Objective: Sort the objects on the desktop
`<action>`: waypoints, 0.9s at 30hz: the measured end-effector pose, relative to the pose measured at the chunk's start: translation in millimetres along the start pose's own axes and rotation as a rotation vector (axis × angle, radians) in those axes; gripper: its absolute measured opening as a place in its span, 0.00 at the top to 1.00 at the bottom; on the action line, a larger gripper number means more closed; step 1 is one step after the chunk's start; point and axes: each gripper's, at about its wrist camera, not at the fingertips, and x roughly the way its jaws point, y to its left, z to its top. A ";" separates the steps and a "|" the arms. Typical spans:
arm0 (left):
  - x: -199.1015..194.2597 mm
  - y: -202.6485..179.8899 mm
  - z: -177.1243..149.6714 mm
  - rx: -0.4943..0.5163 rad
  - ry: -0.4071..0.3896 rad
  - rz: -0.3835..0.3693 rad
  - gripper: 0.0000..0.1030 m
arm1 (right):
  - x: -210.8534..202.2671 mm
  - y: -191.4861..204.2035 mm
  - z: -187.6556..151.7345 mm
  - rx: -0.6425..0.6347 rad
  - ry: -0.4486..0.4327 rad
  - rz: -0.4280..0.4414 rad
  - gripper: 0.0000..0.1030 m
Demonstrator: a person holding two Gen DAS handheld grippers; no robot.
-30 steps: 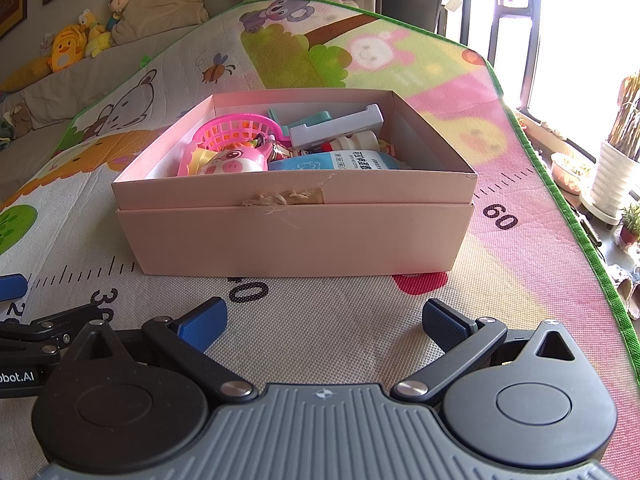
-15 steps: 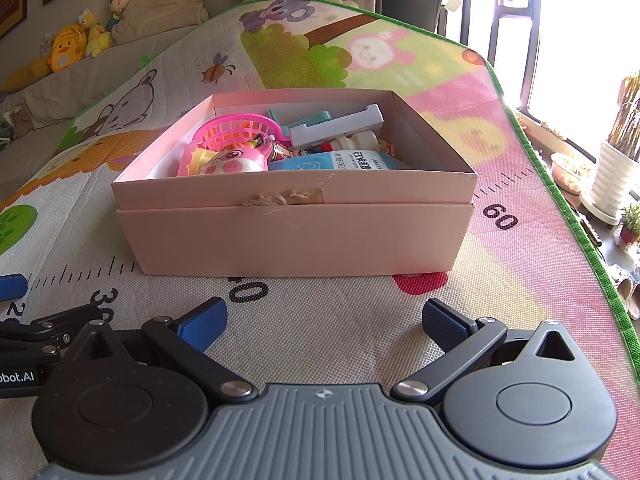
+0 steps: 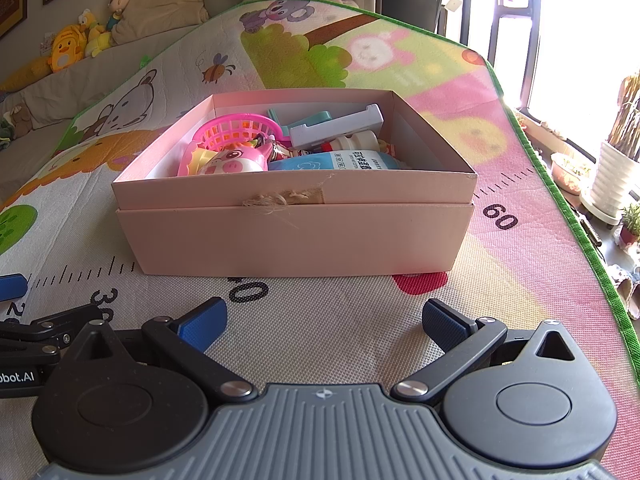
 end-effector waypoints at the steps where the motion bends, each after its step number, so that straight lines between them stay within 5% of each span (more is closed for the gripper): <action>1: 0.0 0.2 0.0 0.001 0.000 0.000 0.00 | 0.0 0.0 0.0 0.000 0.000 0.000 0.00; 27: -1.3 -0.6 -1.5 -0.002 0.005 -0.002 0.00 | 0.6 -0.2 -0.3 -0.004 -0.001 0.011 0.00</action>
